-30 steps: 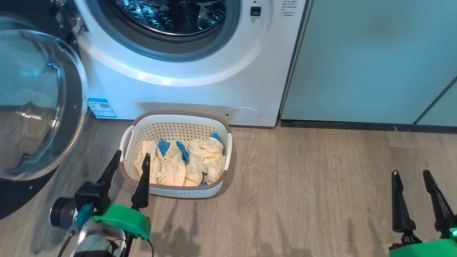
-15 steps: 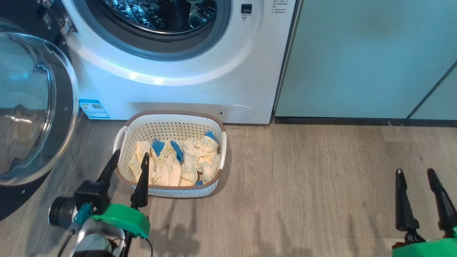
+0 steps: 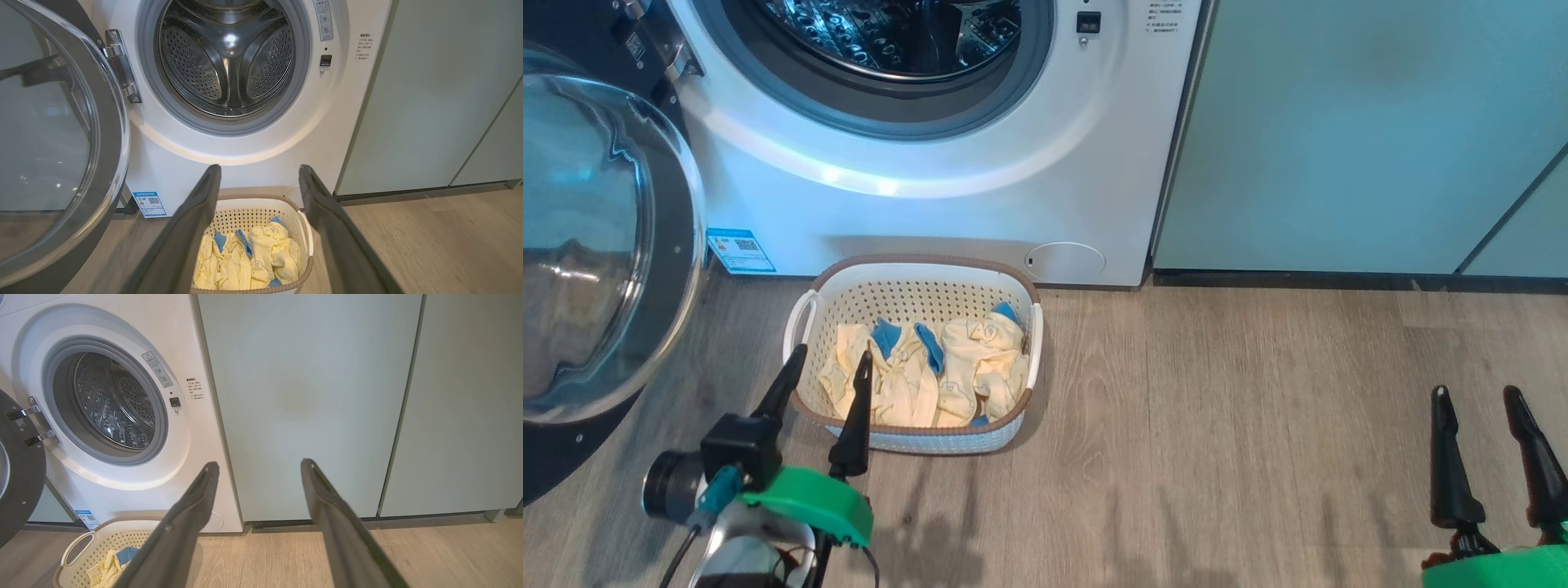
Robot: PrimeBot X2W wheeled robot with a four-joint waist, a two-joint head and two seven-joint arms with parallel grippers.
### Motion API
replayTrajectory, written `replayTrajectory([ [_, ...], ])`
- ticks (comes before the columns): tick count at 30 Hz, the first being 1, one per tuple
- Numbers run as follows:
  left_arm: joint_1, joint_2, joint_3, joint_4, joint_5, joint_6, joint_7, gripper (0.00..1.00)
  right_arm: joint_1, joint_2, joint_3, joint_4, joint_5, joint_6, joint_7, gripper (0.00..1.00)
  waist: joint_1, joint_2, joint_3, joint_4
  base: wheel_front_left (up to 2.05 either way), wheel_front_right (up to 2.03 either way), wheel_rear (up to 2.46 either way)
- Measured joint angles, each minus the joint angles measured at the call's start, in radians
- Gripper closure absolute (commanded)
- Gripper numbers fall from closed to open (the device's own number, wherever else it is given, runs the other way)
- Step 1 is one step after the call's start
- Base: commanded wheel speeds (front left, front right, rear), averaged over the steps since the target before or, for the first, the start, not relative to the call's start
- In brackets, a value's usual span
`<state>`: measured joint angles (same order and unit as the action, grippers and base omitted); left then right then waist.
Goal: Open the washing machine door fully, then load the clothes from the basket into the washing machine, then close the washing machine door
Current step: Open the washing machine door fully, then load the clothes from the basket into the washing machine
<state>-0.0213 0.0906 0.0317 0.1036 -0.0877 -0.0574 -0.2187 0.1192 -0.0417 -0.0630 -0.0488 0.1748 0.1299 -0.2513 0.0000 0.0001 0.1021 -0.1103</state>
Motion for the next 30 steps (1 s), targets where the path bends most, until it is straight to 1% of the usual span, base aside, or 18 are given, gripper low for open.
replayTrajectory([
  [5, 0.0, 0.005, -0.003, 0.0, 0.0, 0.01, 0.0, 0.0, 0.0, 0.0, 0.0, 0.001, 0.0, 0.0, 0.0, 0.0, 0.0, 0.0, -0.003, -0.002, 0.31, -0.2, -0.11],
  [10, 0.0, 0.007, -0.005, 0.001, 0.0, 0.018, 0.004, 0.0, 0.0, 0.0, 0.0, 0.001, 0.0, 0.0, 0.0, 0.0, 0.0, 0.0, -0.006, -0.004, 0.93, -0.93, 0.0],
  [24, 0.001, 0.018, -0.034, 0.002, 0.0, 0.016, 0.004, 0.0, 0.0, 0.001, 0.0, 0.002, 0.001, 0.0, 0.0, 0.0, 0.0001, 0.0, -0.007, 0.002, 1.85, -1.85, 0.0],
  [30, 0.0, 0.022, -0.037, 0.001, 0.0, 0.017, 0.003, 0.0, 0.0, 0.001, 0.001, 0.003, 0.001, 0.0, 0.0, 0.0, 0.0001, 0.0, -0.004, 0.004, 1.19, -1.19, 0.0],
])
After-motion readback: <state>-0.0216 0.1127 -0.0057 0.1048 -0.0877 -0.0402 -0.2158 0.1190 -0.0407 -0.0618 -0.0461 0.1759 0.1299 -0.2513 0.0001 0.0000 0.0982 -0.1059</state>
